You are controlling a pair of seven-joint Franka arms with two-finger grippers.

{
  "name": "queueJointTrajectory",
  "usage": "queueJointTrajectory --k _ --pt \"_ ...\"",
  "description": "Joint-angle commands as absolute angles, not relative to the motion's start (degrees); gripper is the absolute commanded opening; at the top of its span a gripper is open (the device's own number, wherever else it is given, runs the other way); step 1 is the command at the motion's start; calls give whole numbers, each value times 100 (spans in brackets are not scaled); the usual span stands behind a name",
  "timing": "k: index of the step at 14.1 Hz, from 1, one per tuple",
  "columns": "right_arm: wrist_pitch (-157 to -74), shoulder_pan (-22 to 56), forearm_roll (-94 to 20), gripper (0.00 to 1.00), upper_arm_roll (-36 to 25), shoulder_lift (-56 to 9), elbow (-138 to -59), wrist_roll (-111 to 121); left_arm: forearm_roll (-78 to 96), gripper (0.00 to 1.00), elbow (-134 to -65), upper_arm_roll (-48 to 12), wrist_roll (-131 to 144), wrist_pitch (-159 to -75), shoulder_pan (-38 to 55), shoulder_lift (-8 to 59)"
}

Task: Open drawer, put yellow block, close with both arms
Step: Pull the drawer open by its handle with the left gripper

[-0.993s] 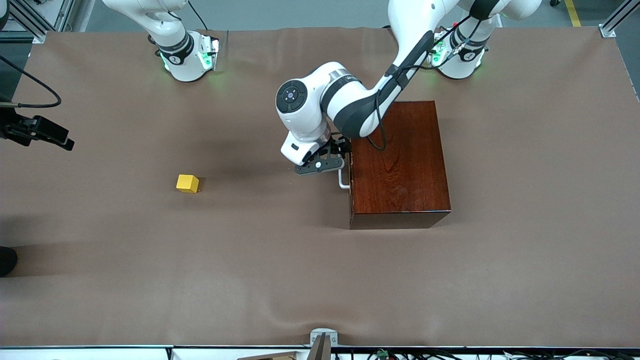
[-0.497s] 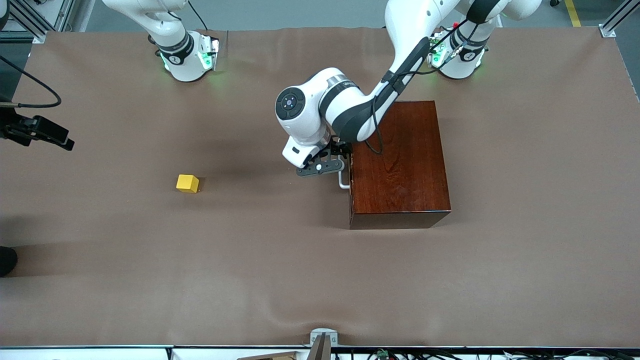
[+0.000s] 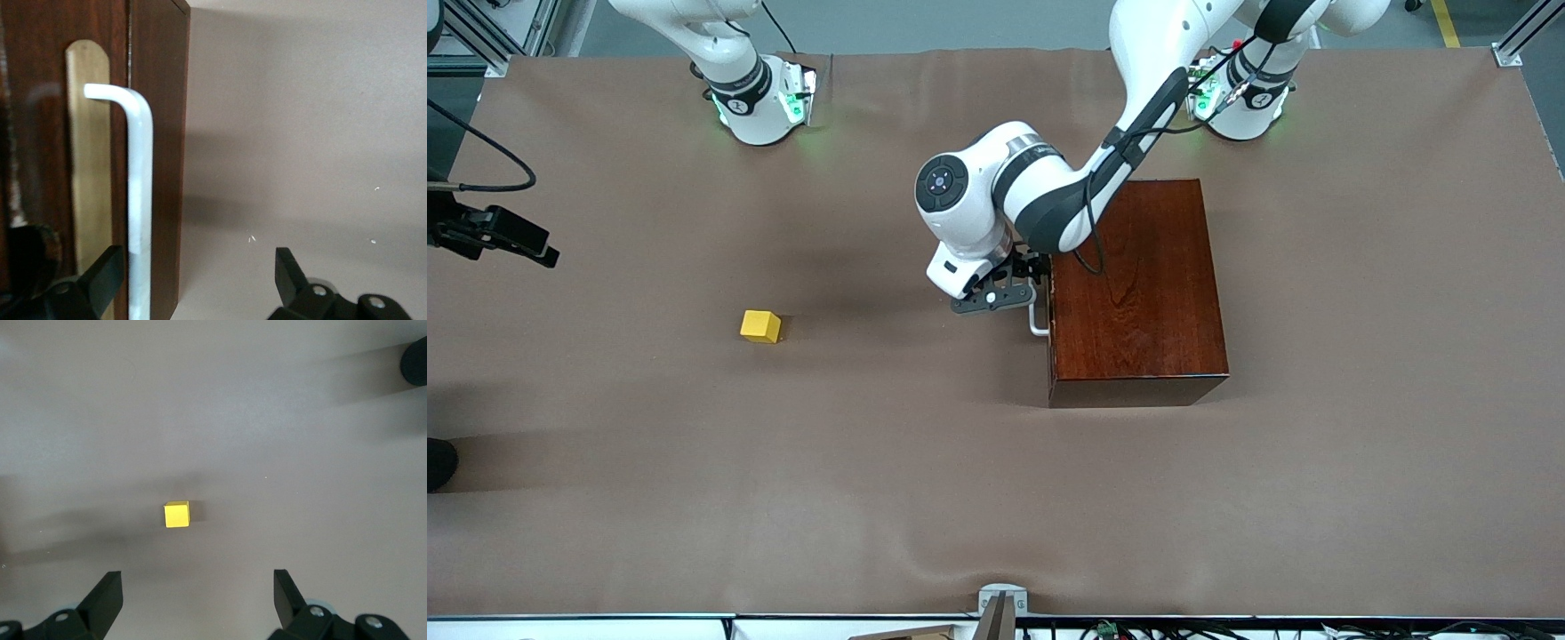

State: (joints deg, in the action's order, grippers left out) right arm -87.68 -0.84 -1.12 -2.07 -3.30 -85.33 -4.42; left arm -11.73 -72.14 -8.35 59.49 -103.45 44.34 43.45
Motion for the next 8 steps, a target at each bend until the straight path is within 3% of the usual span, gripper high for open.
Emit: queueJointTrajectory --k 1,8 --pt "-8745 -132 -185 100 -167 -246 -8578 -483 -1354 100 -7022 -686 5889 -10441 4596 4561" --pt "-8745 -132 -185 100 -167 -237 -8578 -483 -1354 100 -7005 -633 5959 -10652 4711 4562"
